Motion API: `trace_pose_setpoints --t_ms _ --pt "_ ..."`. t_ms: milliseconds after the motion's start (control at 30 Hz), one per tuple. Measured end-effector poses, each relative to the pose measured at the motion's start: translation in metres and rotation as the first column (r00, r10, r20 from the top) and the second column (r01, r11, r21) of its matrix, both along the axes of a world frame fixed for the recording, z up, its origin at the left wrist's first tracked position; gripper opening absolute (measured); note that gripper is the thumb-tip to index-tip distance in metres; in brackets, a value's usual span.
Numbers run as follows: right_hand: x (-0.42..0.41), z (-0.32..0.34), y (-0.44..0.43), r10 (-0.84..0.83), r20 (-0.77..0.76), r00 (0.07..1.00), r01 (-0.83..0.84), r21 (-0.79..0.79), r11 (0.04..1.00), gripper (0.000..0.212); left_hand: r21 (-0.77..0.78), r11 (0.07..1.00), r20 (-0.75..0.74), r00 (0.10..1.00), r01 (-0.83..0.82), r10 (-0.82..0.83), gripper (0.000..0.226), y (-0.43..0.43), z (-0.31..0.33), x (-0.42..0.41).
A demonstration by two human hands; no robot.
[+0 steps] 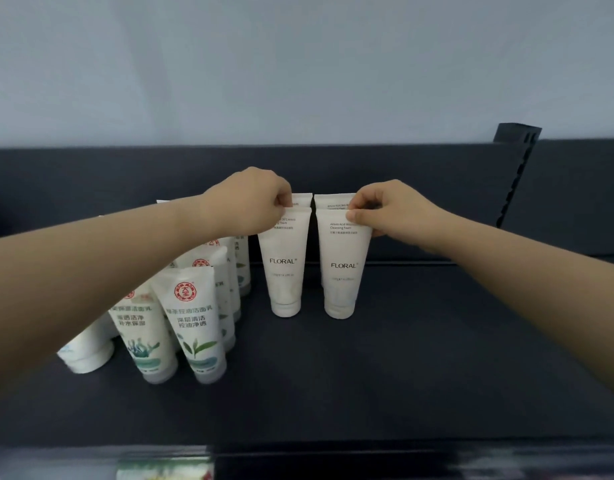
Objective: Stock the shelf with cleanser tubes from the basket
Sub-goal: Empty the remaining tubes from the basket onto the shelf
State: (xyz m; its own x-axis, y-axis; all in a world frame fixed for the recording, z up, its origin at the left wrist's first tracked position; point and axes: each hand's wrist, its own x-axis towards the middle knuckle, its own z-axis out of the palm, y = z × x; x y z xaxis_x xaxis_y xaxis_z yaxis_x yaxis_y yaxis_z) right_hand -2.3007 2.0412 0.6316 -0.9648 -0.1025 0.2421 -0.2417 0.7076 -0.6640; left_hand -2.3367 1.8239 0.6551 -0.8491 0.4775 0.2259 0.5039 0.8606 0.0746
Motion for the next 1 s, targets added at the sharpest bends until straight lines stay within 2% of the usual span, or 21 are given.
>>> trace_pose_setpoints --t_ms 200,533,767,1000 --pt "0.001 0.001 0.003 0.012 0.000 1.000 -0.012 0.014 1.000 0.010 -0.008 1.000 0.021 1.000 0.003 -0.002 0.021 0.001 -0.002 0.006" --pt "0.004 0.013 0.003 0.055 -0.117 0.992 -0.050 0.048 0.998 0.018 0.030 0.998 0.000 0.998 -0.057 0.057 0.038 -0.005 0.003 0.031" --pt "0.009 0.014 -0.019 0.196 -0.232 0.953 -0.169 0.130 0.977 0.036 -0.002 0.985 -0.106 0.979 -0.175 0.174 0.045 -0.008 -0.007 0.063" --pt "0.017 0.013 -0.066 0.436 -0.252 0.864 -0.357 0.304 0.883 0.047 0.011 0.946 -0.230 0.920 -0.325 0.318 0.051 -0.034 -0.008 0.109"
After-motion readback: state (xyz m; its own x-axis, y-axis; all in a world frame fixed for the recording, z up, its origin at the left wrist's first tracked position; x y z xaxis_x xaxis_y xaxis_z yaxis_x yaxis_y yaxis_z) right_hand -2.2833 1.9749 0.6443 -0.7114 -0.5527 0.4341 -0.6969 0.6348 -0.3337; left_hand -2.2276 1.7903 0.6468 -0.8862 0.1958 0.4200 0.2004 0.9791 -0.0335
